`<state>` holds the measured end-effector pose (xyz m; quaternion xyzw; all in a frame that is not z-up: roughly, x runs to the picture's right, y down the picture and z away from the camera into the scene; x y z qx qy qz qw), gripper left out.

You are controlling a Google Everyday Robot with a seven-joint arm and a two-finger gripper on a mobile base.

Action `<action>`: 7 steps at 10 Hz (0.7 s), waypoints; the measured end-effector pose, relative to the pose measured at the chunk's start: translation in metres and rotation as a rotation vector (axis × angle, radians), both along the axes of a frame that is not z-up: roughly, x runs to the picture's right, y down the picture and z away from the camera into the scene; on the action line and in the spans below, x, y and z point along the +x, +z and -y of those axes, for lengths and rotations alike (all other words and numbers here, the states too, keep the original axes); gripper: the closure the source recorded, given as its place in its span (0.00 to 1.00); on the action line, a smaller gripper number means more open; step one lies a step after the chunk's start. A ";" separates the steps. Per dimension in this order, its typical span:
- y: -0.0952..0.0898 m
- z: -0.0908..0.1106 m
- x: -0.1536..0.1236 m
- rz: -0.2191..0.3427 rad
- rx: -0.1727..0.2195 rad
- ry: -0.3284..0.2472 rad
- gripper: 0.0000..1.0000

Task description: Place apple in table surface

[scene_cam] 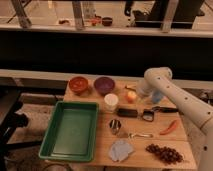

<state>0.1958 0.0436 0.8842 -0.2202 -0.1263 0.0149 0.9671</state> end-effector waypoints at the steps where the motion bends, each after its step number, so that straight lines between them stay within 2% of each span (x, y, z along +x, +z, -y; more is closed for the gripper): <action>1: 0.006 0.004 0.001 0.006 0.000 -0.005 0.20; 4: 0.016 0.006 0.007 0.016 -0.001 -0.012 0.20; 7: 0.024 0.000 0.000 0.037 -0.005 -0.036 0.20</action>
